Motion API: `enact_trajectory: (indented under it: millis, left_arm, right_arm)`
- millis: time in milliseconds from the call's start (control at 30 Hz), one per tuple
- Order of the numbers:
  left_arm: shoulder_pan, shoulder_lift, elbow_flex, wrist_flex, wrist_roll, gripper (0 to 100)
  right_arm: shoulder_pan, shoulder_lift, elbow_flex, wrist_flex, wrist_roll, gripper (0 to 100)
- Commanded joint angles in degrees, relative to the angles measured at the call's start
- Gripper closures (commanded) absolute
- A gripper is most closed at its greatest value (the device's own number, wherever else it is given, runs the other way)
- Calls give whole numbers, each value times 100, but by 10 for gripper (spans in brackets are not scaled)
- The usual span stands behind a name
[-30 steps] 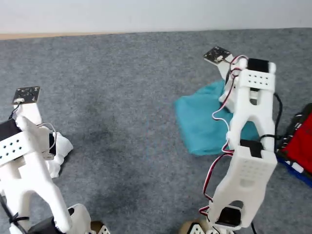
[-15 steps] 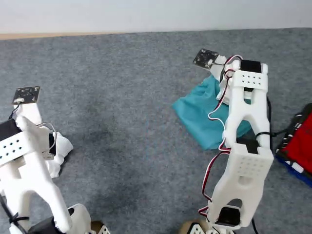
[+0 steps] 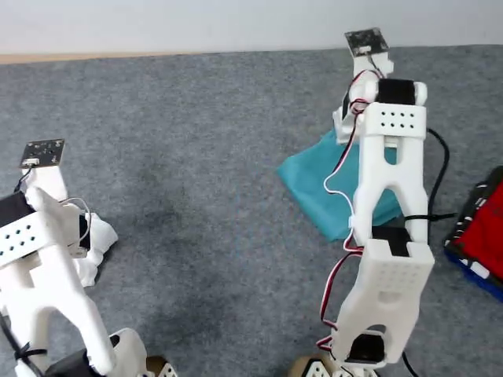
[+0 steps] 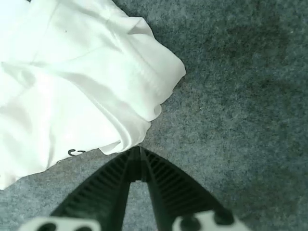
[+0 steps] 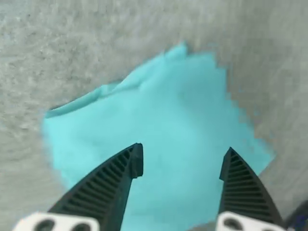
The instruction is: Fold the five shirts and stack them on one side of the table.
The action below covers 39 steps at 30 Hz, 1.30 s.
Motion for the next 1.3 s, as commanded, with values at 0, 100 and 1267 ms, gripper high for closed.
enact_trajectory:
  millis: [0, 100, 1267]
  left_arm:
    - [0, -176, -57, -70, -62, 993]
    - [0, -176, -57, -70, -62, 993]
    - [0, -211, -66, -35, -62, 993]
  right_arm:
    - [-66, -426, -281, 497, -1011, 736]
    - [-40, -435, -281, 778, -1626, 736]
    - [40, 681, 202, 1376, -4360, 531]
